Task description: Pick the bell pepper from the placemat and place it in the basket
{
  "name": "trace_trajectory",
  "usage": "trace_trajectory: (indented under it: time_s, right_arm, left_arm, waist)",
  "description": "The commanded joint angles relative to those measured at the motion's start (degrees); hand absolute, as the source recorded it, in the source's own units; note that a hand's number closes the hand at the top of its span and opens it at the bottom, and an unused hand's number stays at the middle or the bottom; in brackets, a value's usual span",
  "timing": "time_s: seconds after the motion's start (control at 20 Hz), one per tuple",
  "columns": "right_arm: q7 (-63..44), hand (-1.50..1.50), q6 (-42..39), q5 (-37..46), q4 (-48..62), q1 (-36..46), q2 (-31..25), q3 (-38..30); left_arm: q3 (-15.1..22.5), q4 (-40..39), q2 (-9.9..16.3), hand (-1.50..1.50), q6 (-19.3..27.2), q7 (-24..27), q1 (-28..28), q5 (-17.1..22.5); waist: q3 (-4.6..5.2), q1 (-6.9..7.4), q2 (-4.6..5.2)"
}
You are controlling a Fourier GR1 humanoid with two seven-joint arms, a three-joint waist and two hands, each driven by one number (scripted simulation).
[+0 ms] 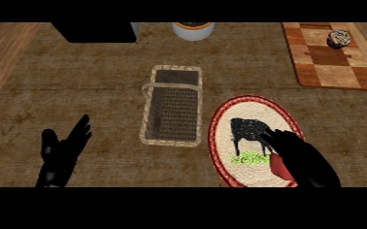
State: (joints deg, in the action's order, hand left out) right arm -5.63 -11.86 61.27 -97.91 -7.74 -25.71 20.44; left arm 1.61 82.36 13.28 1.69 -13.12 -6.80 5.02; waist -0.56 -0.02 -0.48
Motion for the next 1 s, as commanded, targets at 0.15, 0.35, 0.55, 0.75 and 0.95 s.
trace_trajectory:
  time_s: [0.15, 0.35, 0.55, 0.75, 0.95]
  right_arm:
    - [3.8, 1.5, 7.5, 7.7, 4.7, 1.1, 0.0, 2.2]
    - [6.6, 1.5, 5.6, 6.9, 7.4, 5.7, -1.4, -1.1]
    - [4.5, 1.5, 3.3, 9.5, 4.4, 6.0, 1.8, 0.6]
    - [-17.9, 1.5, -5.7, 16.6, -0.6, 4.6, 23.6, 16.7]
    - [-27.0, 1.5, -4.6, 15.6, -0.3, 5.2, 25.4, 22.9]
  left_arm:
    - [-0.1, -1.1, -0.6, 0.0, -0.4, -0.1, -3.0, -0.9]
    - [0.8, -0.5, -2.4, 0.0, 0.5, -2.9, -1.1, -1.4]
    - [-0.8, 1.0, -0.6, 0.0, -2.3, -1.5, -3.8, -0.8]
    - [-0.6, -0.8, -0.7, 0.0, -0.9, -2.7, -0.8, -1.1]
    - [0.2, 0.0, -0.8, 0.0, -1.9, -2.9, 0.0, -0.8]
  waist:
    - [0.54, 0.23, 0.45]
    - [0.54, 0.23, 0.52]
    - [0.56, 0.25, 0.45]
    - [0.99, 1.13, 0.35]
    - [0.9, 1.98, 0.41]
